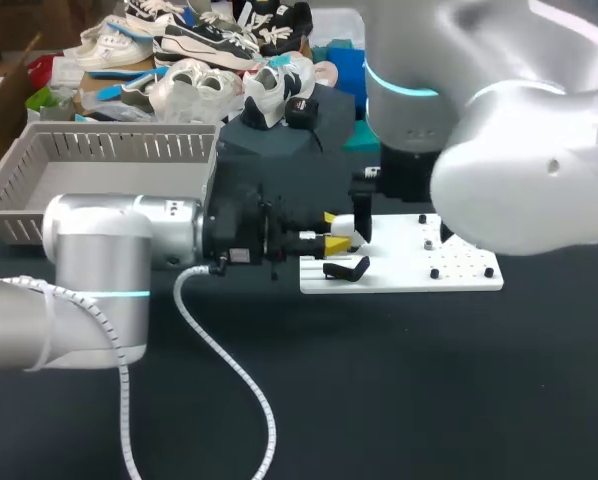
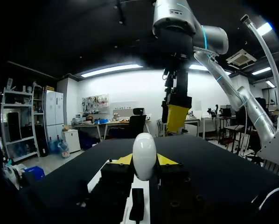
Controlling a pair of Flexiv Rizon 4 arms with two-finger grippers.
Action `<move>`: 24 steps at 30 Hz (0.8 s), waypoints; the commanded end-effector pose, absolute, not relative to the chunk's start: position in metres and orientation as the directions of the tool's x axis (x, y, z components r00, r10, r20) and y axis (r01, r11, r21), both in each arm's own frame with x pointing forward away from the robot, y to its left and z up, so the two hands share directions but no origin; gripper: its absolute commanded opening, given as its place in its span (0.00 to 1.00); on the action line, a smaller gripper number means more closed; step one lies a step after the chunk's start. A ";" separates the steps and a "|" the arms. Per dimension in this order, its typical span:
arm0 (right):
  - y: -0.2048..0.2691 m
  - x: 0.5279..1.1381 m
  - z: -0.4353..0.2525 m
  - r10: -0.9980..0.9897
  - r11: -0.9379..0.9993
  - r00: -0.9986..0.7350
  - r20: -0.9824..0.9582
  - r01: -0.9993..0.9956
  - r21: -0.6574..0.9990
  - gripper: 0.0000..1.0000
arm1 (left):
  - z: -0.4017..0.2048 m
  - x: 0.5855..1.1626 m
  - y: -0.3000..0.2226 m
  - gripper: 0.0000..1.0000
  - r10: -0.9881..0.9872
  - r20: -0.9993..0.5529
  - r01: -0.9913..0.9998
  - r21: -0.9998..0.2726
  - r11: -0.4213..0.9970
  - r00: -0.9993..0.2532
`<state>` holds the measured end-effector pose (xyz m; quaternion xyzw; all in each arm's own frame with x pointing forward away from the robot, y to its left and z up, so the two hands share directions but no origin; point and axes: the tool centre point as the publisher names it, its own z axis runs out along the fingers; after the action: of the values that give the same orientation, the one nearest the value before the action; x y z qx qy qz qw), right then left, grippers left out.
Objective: Pick up each earbud case from the left stands, insert the matching earbuds, close the lid, and place the case in the box.
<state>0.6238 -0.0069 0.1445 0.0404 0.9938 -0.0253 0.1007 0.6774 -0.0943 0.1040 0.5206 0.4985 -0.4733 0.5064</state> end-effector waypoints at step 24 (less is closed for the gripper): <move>-0.019 0.605 0.144 0.080 0.996 -0.921 -0.380 0.086 0.001 1.00 | 0.135 0.763 0.092 0.00 0.205 -0.976 0.758 0.079 0.648 -0.074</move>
<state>0.6077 -0.0177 0.1453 0.0418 0.9814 -0.0092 0.1873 0.7580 0.0836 0.1343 0.4272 0.6490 -0.3235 0.5400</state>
